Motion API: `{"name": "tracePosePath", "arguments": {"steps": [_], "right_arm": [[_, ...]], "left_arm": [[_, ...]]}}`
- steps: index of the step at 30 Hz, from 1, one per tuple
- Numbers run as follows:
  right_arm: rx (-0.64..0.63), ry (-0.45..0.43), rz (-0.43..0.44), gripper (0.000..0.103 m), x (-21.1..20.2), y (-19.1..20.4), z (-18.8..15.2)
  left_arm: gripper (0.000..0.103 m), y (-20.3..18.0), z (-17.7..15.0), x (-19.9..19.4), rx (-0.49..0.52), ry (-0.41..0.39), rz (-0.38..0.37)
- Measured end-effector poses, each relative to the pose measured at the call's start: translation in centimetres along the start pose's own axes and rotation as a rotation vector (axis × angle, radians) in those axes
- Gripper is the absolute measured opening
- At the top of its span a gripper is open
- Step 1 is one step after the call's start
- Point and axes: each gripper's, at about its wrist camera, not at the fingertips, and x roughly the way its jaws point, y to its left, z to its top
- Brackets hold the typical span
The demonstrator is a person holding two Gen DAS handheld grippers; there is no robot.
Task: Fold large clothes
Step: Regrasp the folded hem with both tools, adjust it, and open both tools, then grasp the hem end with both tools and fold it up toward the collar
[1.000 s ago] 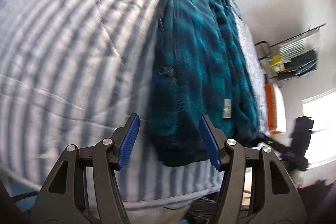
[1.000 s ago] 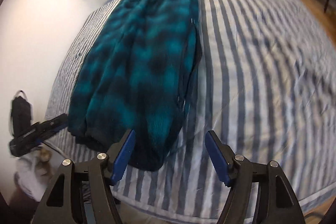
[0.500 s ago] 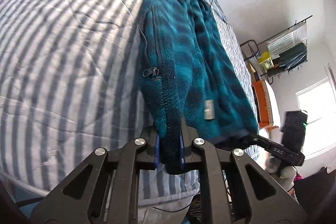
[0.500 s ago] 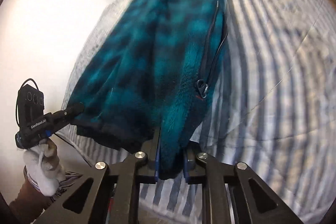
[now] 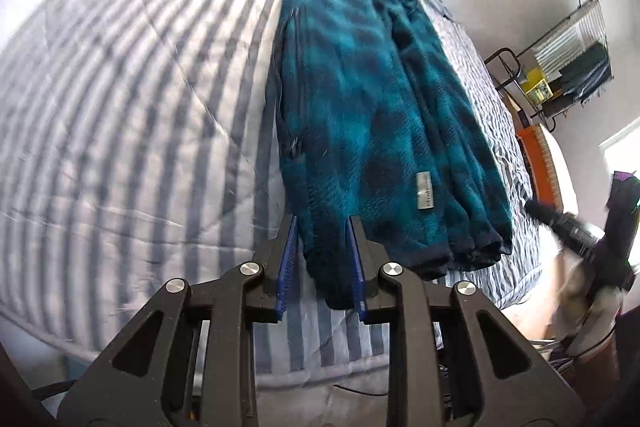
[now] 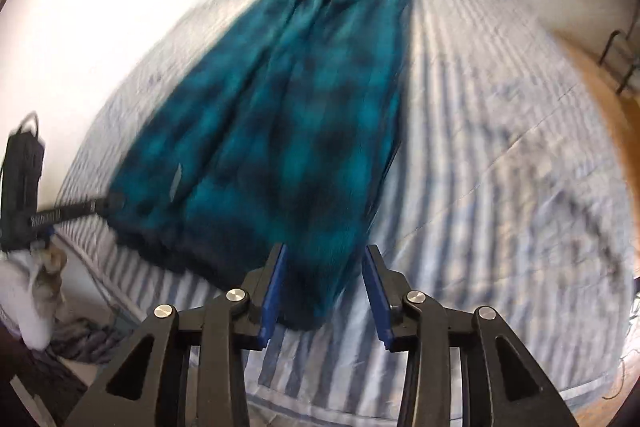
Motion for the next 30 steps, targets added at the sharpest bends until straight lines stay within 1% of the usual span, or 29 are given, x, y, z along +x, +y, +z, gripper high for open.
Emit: {"name": "tracePosePath", "arguments": {"steps": [2, 3, 5, 7, 8, 9, 11, 12, 14, 15, 16, 18, 20, 22, 24, 26, 28, 29, 30], "right_arm": [[-0.026, -0.079, 0.01, 0.04, -1.2, 0.7, 1.1], [-0.052, -0.091, 0.02, 0.038, -1.2, 1.1, 1.7], [-0.108, -0.097, 0.011, 0.036, 0.2, 2.4, 3.9], [-0.128, -0.088, 0.024, 0.027, 2.0, 3.3, 5.5], [-0.114, -0.079, 0.044, 0.022, 3.4, 3.5, 6.7], [-0.091, -0.066, 0.068, 0.019, 4.6, 3.3, 7.5], [-0.051, -0.043, 0.085, 0.013, 6.9, 3.4, 9.0], [-0.046, -0.038, 0.085, 0.012, 7.9, 2.9, 9.6], [-0.039, -0.013, 0.072, 0.012, 10.8, 3.3, 10.9], [-0.035, 0.003, 0.08, 0.011, 12.0, 3.3, 11.3], [-0.035, 0.018, 0.09, 0.011, 13.1, 3.6, 11.7], [-0.061, 0.046, 0.107, 0.011, 14.5, 4.6, 11.4], [-0.131, 0.062, 0.058, 0.011, 16.1, 6.1, 10.9], [-0.146, 0.056, 0.042, 0.011, 15.9, 6.4, 10.8], [-0.115, 0.065, 0.065, 0.012, 14.8, 5.8, 11.0], [-0.077, 0.049, 0.121, 0.012, 12.3, 5.0, 10.4], [-0.086, 0.035, 0.151, 0.012, 10.0, 5.0, 9.1], [-0.094, 0.033, 0.17, 0.012, 8.6, 5.2, 7.8], [-0.097, 0.046, 0.188, 0.012, 7.9, 5.4, 6.6]], "left_arm": [[0.022, -0.8, 0.5, -1.7, 0.024, -0.033, -0.003], [0.022, -1.2, 0.8, -2.3, 0.044, -0.046, -0.004], [0.022, -2.6, 1.6, -3.4, 0.115, -0.074, 0.019], [0.023, -3.7, 2.3, -4.0, 0.183, -0.092, 0.05], [0.024, -3.8, 2.6, -4.2, 0.198, -0.097, 0.05], [0.028, -3.9, 3.0, -4.2, 0.205, -0.1, 0.049], [0.029, -3.4, 3.5, -4.1, 0.2, -0.104, 0.04], [0.03, -3.0, 3.7, -3.9, 0.18, -0.104, 0.029], [0.03, -2.0, 4.1, -3.5, 0.12, -0.09, 0.005], [0.03, -1.5, 4.3, -3.2, 0.085, -0.082, -0.015], [0.03, -1.3, 4.5, -2.9, 0.074, -0.078, -0.02], [0.03, -1.3, 4.8, -2.6, 0.079, -0.081, -0.018], [0.03, -1.7, 4.8, -2.5, 0.111, -0.091, -0.001], [0.03, -1.9, 4.8, -2.4, 0.116, -0.086, -0.003], [0.03, -1.8, 4.8, -2.2, 0.104, -0.079, -0.014], [0.03, -1.7, 4.6, -2.3, 0.099, -0.078, -0.019], [0.03, -1.8, 4.3, -2.2, 0.103, -0.078, -0.03], [0.03, -1.8, 4.1, -2.0, 0.104, -0.071, -0.035], [0.03, -1.9, 3.8, -1.8, 0.103, -0.062, -0.042]]}}
